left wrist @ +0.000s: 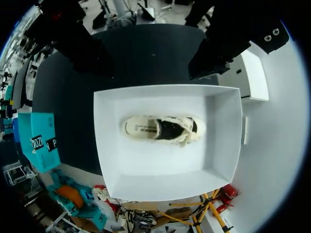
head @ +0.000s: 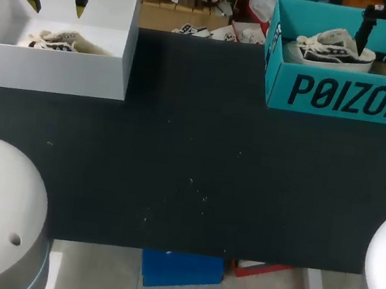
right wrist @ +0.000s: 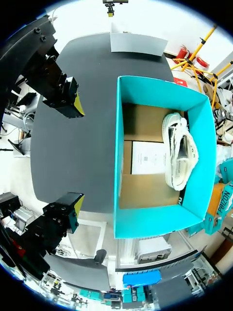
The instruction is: Take the shoe out of the shoebox, open the shoe tongue, remove and reinsert the insole, then place the shoe into the shoebox
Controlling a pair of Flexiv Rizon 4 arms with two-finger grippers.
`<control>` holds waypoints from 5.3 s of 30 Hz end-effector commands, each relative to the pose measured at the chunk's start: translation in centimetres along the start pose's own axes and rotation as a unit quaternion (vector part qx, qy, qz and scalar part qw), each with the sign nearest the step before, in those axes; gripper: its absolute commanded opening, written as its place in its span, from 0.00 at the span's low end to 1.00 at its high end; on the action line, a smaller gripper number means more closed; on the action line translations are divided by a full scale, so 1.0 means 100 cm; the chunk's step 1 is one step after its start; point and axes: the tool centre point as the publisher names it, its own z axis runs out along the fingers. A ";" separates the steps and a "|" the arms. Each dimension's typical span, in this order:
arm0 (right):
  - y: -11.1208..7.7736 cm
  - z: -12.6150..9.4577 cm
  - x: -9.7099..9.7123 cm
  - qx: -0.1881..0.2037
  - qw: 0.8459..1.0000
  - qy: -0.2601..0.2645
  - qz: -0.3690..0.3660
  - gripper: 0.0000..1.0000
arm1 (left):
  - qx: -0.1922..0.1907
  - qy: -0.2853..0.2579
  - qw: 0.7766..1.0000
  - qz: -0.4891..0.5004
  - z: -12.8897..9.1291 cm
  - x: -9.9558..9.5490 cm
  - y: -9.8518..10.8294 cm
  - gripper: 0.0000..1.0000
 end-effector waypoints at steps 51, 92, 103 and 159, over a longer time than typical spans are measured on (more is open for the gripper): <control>0.072 -0.007 0.010 -0.085 0.776 -0.050 -0.622 1.00 | 0.000 0.000 1.000 0.000 0.000 0.000 0.000 1.00; 0.216 0.145 -0.009 -0.046 0.742 -0.045 -0.667 0.44 | 0.000 0.000 1.000 0.000 0.000 0.000 0.000 1.00; 0.219 0.170 -0.010 -0.042 0.740 -0.029 -0.671 0.43 | 0.000 0.000 1.000 0.000 0.000 0.000 0.000 1.00; 0.183 0.110 -0.025 -0.024 0.745 -0.088 -0.660 0.00 | 0.000 0.000 1.000 0.000 0.000 0.000 0.000 1.00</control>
